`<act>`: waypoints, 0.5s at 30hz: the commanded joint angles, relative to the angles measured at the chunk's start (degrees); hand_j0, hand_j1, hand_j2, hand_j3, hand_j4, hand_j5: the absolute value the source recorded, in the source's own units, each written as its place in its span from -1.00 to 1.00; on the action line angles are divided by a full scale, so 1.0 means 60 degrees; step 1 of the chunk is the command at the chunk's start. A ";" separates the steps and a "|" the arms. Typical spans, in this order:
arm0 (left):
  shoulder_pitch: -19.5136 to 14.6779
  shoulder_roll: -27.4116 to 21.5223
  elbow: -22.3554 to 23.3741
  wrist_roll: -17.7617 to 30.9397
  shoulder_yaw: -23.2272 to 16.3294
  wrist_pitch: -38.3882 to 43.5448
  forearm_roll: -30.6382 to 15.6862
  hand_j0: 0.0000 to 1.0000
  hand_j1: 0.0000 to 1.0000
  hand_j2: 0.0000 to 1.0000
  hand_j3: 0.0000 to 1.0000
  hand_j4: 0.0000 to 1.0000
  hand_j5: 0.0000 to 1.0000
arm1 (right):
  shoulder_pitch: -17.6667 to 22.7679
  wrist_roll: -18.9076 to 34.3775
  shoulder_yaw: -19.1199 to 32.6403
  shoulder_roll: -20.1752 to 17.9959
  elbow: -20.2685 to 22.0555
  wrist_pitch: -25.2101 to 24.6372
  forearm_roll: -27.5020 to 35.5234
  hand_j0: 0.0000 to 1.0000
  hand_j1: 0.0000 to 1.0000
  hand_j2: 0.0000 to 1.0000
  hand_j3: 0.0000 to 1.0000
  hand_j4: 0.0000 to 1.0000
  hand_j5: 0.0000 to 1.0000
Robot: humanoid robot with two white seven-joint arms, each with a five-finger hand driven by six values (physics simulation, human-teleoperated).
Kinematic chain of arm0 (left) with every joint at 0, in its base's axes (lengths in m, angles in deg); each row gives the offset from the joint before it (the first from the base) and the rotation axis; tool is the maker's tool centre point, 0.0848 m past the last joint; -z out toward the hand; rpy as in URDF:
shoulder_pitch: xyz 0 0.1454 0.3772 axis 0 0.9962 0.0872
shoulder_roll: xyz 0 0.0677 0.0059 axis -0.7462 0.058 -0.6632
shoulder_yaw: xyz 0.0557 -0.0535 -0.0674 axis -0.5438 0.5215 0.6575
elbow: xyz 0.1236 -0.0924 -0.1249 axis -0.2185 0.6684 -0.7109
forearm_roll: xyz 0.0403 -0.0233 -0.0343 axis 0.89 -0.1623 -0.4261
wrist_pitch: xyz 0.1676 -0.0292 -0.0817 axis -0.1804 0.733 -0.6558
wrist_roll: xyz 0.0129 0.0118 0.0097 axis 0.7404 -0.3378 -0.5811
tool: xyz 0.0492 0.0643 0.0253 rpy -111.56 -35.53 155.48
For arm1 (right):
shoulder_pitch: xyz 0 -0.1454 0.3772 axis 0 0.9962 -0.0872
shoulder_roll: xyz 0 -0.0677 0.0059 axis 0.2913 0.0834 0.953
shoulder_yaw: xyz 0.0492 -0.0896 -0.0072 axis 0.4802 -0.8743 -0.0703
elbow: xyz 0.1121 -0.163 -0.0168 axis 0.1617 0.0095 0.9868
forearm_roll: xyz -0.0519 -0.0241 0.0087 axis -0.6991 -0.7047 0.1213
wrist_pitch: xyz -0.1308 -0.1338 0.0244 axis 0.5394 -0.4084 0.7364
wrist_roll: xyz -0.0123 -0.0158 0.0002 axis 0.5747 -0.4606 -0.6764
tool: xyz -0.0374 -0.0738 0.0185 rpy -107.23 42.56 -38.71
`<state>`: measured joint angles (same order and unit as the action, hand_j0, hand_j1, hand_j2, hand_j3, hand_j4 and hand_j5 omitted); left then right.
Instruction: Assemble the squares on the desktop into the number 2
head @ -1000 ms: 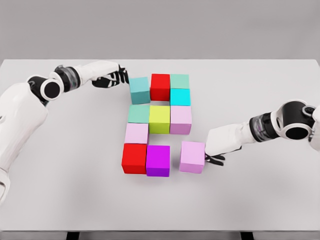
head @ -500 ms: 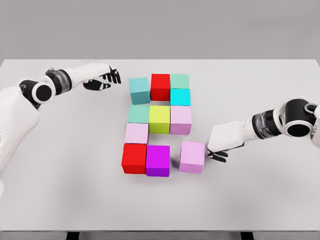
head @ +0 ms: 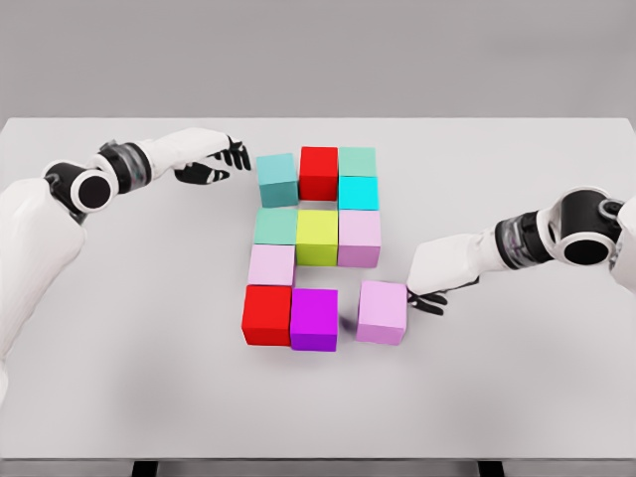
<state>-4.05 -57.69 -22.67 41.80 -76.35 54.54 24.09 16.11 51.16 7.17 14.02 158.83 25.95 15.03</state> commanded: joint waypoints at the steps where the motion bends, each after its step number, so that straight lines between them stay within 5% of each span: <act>1: 0.0000 0.0052 0.0104 -0.0026 0.0016 0.0011 -0.0026 0.11 0.11 0.11 0.11 0.11 0.11 | 0.0000 -0.0001 0.0008 0.0010 0.0004 -0.0018 0.0037 -0.74 -0.74 -0.74 -0.74 -0.74 -0.74; 15: 0.0029 0.0022 -0.0116 0.0032 0.0016 -0.0106 -0.0202 0.12 0.12 0.12 0.12 0.12 0.12 | -0.0073 -0.0001 0.0008 0.0244 0.0004 -0.0018 0.0037 -0.74 -0.74 -0.74 -0.74 -0.74 -0.74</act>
<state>-3.88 -57.56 -23.33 42.09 -76.32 53.88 22.96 15.67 51.16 7.18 15.12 158.85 25.95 15.02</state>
